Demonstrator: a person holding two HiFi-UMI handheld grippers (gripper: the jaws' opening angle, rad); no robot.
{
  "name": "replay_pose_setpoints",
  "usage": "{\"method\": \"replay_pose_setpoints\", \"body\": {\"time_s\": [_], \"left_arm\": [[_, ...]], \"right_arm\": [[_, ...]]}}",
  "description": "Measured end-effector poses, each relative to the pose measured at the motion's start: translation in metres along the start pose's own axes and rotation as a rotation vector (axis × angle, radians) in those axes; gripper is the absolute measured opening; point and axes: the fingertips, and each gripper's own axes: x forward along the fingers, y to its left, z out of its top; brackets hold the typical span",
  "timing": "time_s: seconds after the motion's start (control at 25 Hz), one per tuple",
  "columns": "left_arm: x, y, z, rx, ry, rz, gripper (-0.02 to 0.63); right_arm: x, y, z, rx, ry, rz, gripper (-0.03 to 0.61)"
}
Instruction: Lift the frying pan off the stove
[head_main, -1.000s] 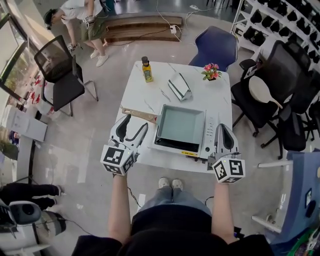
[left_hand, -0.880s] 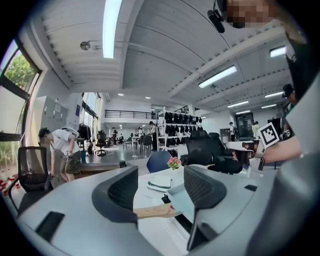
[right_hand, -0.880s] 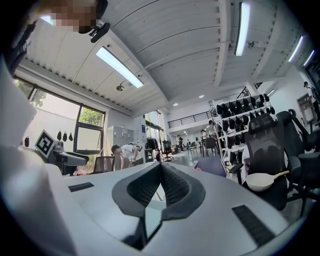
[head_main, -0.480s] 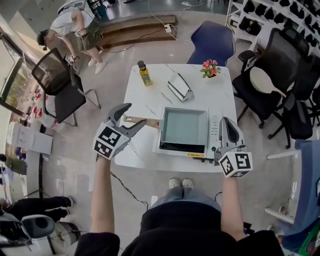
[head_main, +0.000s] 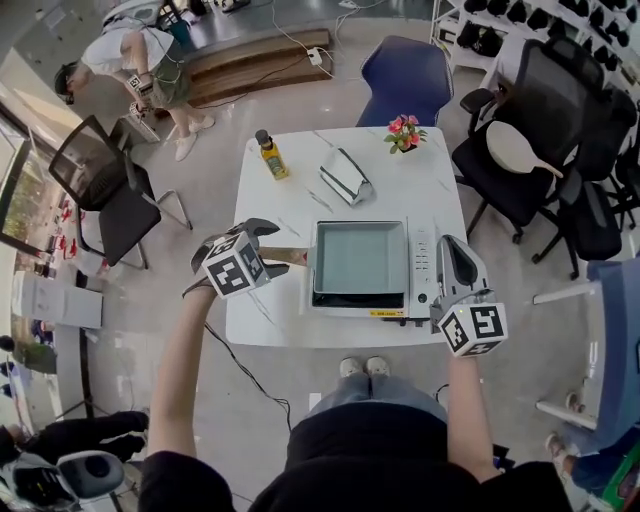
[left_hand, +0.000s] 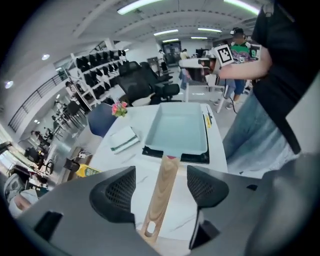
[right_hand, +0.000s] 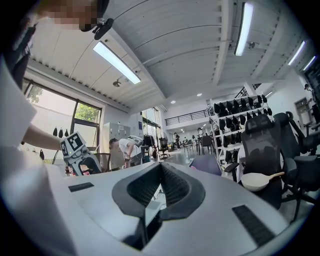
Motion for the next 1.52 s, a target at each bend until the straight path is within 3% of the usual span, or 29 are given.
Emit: {"method": "replay_pose_setpoints", "body": {"time_s": [0.24, 0.6, 1.16, 1.24, 1.52], "left_arm": [[0.04, -0.01, -0.032, 0.172, 0.243, -0.104, 0.328], [0.075, -0.013, -0.056, 0.263, 0.396, -0.188, 0.283], [0.09, -0.024, -0.065, 0.281, 0.448, -0.217, 0.105], [0.092, -0.024, -0.066, 0.282, 0.451, -0.212, 0.055], [0.093, -0.021, -0.065, 0.299, 0.472, -0.189, 0.02]], "right_arm": [[-0.003, -0.009, -0.005, 0.007, 0.02, -0.014, 0.003], [-0.004, -0.008, -0.014, 0.018, 0.037, -0.024, 0.003], [-0.011, -0.011, -0.02, 0.026, 0.057, -0.038, 0.003], [-0.012, -0.013, -0.021, 0.027, 0.059, -0.04, 0.003], [-0.015, -0.016, -0.023, 0.03, 0.059, -0.04, 0.003]]}}
